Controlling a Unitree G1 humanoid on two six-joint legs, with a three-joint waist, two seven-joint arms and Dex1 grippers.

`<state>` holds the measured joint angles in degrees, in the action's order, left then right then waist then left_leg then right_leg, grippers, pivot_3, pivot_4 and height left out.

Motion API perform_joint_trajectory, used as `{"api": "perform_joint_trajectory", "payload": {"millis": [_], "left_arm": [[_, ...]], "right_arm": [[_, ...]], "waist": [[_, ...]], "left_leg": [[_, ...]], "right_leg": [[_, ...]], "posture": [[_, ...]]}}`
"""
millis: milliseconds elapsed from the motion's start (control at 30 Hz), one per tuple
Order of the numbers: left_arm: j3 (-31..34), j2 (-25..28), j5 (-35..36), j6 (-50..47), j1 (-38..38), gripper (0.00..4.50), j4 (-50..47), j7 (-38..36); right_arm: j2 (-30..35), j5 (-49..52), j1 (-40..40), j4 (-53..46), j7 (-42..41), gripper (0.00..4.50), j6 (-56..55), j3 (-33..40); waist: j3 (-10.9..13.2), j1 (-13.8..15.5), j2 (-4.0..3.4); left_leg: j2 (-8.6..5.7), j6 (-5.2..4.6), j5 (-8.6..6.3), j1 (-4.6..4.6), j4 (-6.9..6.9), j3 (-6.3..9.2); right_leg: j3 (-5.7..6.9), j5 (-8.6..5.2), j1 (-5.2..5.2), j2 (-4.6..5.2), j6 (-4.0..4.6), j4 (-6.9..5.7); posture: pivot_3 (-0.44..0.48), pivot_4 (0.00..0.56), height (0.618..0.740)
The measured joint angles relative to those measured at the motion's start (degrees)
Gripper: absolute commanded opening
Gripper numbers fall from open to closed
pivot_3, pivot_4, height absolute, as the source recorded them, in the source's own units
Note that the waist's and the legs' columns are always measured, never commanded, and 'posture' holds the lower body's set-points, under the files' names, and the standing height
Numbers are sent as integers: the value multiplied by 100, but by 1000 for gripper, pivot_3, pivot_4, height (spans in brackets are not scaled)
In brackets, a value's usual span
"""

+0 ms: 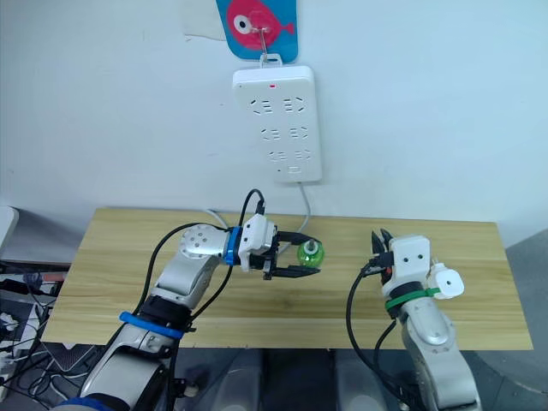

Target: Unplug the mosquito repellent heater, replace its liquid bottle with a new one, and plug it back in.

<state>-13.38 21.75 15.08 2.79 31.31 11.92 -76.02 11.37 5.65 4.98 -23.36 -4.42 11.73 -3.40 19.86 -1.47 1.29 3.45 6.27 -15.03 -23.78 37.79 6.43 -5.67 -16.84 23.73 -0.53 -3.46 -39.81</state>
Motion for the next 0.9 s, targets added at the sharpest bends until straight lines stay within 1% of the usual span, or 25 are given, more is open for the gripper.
{"api": "perform_joint_trajectory", "payload": {"millis": [200, 333, 567, 733, 867, 900], "left_arm": [[44, 205, 91, -250, -64, 2260, -272, 33], [108, 342, 181, -353, -135, 2260, -317, 22], [159, 581, 288, -598, -180, 2260, -603, -3], [213, 805, 353, -762, -283, 2260, -787, -92], [248, 835, 421, -852, -332, 2260, -875, -100], [248, 835, 425, -862, -333, 2260, -908, -101]], "right_arm": [[-386, -167, -324, 1632, 72, 286, -1316, 103], [-449, -280, -655, 2302, 95, 286, -1888, 174], [-594, -423, -1211, 3292, 102, 286, -2543, 207], [-638, -423, -1218, 3785, 103, 286, -2822, 276], [-646, -412, -1202, 3965, 65, 286, -2930, 288], [-648, -411, -1202, 3981, 59, 636, -2960, 289]], "waist": [[18, 30, -22], [38, 35, -40], [125, 72, -60], [173, 131, -81], [213, 140, -79], [216, 142, -79]], "left_leg": [[0, -2, -1, 1, 0, -4], [1, -2, -1, 1, -1, -8], [2, -2, -1, 1, -5, -10], [2, -2, -1, 1, -6, -14], [2, -2, -1, 1, -6, -15], [2, -2, -1, 1, -6, -15]], "right_leg": [[-4, 0, 0, 0, 0, 1], [-8, 0, 9, -2, 0, -10], [-11, -1, 12, -4, 1, -11], [-15, -1, 17, -4, 2, -12], [-17, -1, 17, -4, 2, -13], [-18, -1, 17, -4, 2, -14]], "posture": [[118, 384, 740], [121, 397, 740], [154, 431, 740], [163, 441, 740], [165, 443, 740], [163, 440, 740]]}}
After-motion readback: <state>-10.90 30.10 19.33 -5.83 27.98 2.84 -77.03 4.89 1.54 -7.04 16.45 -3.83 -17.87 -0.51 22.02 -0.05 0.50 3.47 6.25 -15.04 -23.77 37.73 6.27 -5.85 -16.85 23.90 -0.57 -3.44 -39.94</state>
